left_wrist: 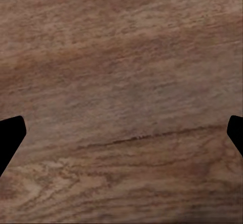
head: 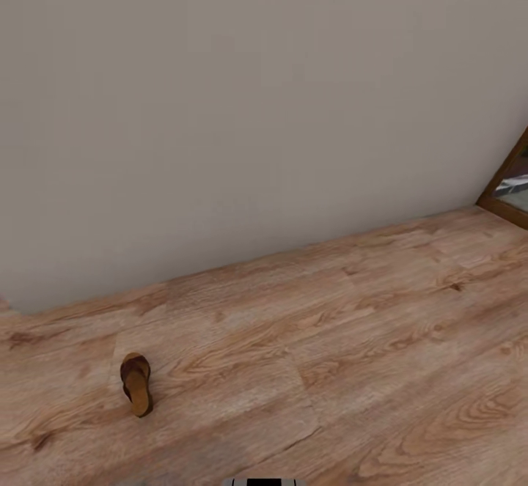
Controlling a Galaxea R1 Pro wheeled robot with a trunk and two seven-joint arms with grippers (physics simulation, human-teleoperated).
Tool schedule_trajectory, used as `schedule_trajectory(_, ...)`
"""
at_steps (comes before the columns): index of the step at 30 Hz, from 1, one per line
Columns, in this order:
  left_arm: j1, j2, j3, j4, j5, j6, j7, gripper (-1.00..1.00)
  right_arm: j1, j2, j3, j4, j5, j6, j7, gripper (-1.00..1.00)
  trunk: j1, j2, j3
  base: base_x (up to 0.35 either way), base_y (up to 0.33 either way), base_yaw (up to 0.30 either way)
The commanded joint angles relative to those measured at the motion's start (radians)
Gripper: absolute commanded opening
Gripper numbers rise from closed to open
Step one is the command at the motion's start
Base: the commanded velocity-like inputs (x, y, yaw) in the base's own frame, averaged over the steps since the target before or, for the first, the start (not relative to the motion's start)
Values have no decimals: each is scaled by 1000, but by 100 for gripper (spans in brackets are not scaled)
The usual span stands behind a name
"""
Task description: Pick up the two gym shoes and the two sandals from the corridor floor and place them onto the hallstand (shoe rack) in the corridor, making sure they are on the rack and not on the floor. Arrange them so the two gym shoes are next to each other and the two sandals are next to each other.
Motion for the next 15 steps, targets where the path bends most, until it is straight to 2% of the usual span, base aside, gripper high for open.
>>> schedule_trajectory(1,0,0,1,1,0,-3,1,100,0,0,-2,1,0,-3,1,100,0,0,-2,0,0,228)
schedule_trajectory(15,0,-2,3,1,-2,-3,1,100,0,0,-2,1,0,-3,1,100,0,0,-16,6,0,229)
